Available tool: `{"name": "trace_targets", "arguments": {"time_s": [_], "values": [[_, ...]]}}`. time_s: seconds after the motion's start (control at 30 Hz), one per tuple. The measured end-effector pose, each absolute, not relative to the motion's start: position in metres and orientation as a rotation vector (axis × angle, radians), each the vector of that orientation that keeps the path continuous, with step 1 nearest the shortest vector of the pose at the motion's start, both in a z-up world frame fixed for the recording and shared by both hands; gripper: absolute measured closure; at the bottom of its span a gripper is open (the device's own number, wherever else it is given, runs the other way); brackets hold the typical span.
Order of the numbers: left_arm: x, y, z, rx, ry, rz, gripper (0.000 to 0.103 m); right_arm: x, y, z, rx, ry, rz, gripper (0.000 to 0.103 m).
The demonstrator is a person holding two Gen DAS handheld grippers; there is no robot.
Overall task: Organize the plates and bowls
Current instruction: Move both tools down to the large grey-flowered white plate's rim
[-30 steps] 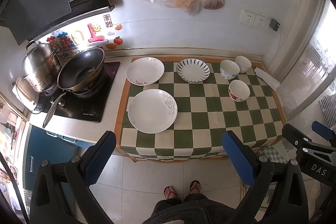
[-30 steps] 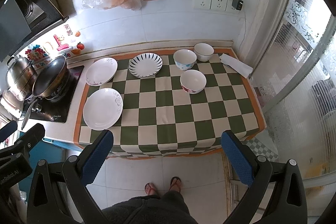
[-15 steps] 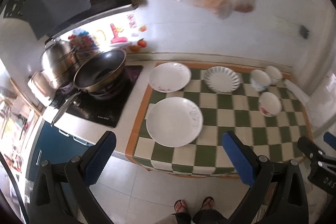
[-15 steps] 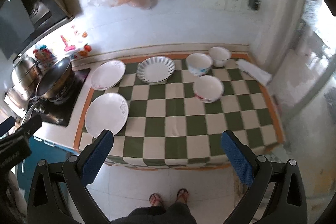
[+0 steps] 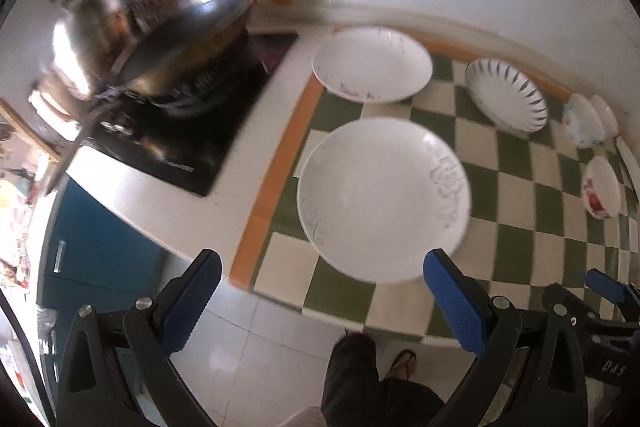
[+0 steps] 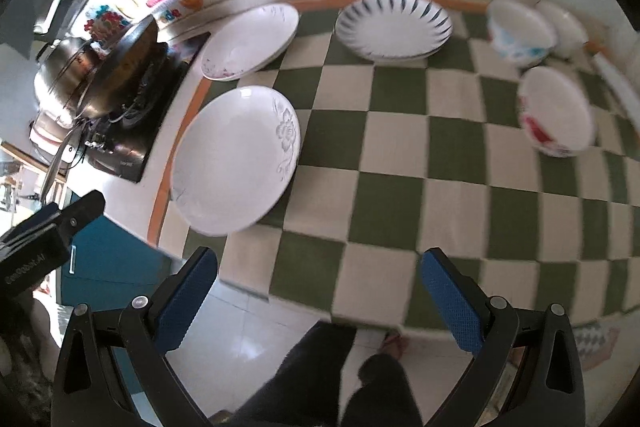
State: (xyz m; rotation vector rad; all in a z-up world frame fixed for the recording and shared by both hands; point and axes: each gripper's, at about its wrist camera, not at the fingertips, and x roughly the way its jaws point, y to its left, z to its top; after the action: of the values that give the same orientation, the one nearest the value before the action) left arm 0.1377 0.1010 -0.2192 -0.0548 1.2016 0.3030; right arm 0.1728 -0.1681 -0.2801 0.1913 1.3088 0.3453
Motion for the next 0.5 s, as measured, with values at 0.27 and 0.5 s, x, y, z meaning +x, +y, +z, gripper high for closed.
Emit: {"name": "trace_targets", "arguments": {"time_s": [0.27,0.5], "values": [[0.216,0.155,-0.293,-0.063,1.326,0.205,0.011,0.255,-0.122,-0.352,0.245,1.428,0.316,0.007],[0.259,0.185,-0.336,-0.101,1.444,0.109,0.031,0.301,-0.091,-0.394,0.26,1.518,0.278,0.021]]}}
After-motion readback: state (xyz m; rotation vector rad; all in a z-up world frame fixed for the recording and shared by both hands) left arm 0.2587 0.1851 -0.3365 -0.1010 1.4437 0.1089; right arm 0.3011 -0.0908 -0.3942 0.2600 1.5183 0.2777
